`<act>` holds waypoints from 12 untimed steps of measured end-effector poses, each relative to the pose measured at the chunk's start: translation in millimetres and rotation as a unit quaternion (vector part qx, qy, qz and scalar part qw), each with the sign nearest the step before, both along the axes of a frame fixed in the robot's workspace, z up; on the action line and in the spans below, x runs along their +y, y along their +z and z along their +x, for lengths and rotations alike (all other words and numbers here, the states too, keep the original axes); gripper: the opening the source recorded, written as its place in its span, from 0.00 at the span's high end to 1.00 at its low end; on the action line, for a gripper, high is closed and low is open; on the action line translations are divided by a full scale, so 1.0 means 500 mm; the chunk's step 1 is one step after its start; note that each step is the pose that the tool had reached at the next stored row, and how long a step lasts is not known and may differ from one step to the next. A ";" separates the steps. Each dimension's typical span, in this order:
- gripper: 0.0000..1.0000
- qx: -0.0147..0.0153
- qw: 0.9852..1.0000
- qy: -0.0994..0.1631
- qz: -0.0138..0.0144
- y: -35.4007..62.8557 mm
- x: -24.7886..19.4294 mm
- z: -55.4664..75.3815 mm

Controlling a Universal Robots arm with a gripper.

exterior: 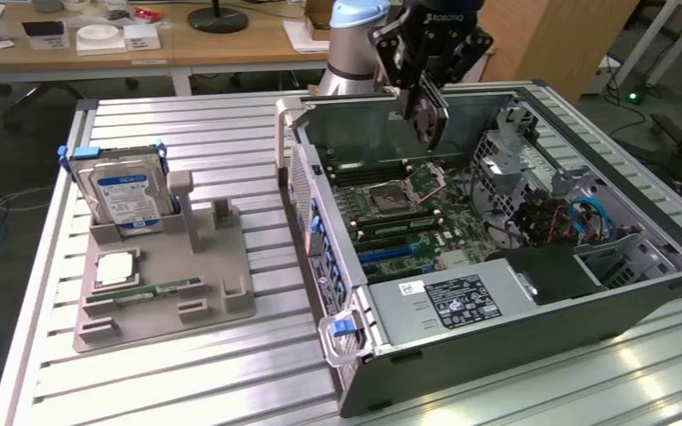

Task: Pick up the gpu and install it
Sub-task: 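Pick up the gpu and move the gpu toward the slot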

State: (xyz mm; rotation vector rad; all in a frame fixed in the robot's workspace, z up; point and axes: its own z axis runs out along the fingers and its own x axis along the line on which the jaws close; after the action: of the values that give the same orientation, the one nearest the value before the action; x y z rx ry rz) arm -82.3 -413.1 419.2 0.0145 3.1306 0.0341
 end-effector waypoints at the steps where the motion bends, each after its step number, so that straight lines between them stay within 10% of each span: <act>1: 0.72 0.000 1.000 0.000 0.000 0.000 0.0000 0.004; 12: 0.72 0.000 1.000 0.000 0.000 0.000 0.0000 0.048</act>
State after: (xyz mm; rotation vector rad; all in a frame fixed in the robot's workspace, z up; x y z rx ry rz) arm -58.4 -413.1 419.1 0.0147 3.1305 0.0341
